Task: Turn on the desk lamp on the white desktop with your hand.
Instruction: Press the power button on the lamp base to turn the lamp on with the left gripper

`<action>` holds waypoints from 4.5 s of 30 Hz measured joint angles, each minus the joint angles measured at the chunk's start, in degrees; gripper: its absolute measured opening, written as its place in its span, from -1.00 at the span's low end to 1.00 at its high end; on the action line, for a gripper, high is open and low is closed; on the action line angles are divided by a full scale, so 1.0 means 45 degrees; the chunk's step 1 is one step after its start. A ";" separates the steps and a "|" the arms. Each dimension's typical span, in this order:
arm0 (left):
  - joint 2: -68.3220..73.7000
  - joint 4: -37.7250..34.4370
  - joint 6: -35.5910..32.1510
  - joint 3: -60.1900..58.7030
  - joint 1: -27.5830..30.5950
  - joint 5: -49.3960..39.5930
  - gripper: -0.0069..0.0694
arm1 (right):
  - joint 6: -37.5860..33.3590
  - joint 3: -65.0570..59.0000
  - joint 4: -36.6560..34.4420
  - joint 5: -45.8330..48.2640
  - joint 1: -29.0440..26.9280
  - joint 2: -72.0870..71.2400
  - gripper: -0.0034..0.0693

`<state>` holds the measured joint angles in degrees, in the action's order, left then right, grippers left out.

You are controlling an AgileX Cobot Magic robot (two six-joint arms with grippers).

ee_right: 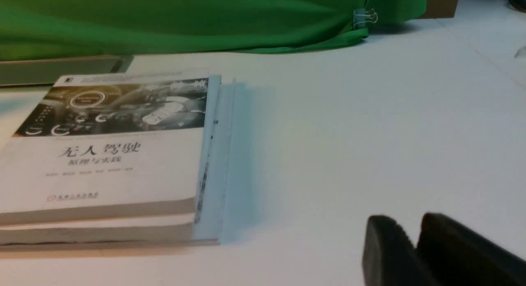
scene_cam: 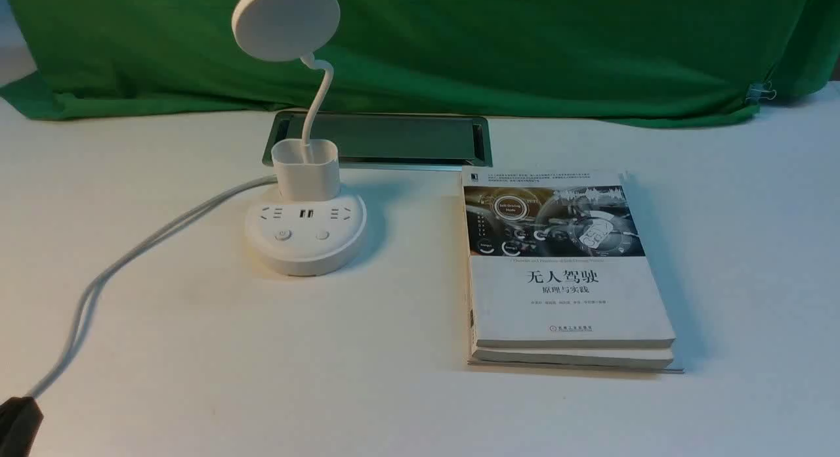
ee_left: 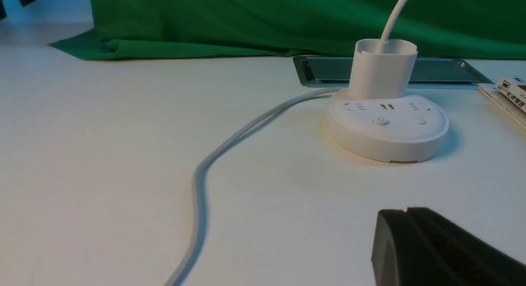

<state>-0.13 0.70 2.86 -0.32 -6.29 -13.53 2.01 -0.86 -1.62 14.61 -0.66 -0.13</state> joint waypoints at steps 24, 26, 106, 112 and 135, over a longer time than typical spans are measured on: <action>0.0000 0.0000 0.0000 0.0000 0.0000 0.0000 -0.76 | 0.0000 0.0000 0.0000 0.0011 0.0000 0.0000 -0.26; 0.0000 0.0000 0.0000 0.0000 0.0000 0.0000 -0.76 | 0.0000 0.0000 0.0000 0.0011 0.0000 0.0000 -0.26; 2.2098 0.1975 0.3418 1.3356 -0.4340 0.0760 -0.76 | 0.0000 0.0000 0.0000 -0.0045 0.0000 0.0000 -0.25; 2.3396 0.2428 0.4075 1.3748 -0.3863 0.1515 -0.76 | 0.0000 0.0000 0.0000 -0.0045 0.0000 0.0000 -0.25; 2.4508 0.1512 0.3986 1.5037 -0.3368 0.0245 -0.76 | 0.0000 0.0000 0.0000 -0.0081 0.0000 0.0000 -0.25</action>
<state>110.16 7.51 20.80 67.35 -21.45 -12.43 2.01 -0.86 -1.62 14.24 -0.66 -0.13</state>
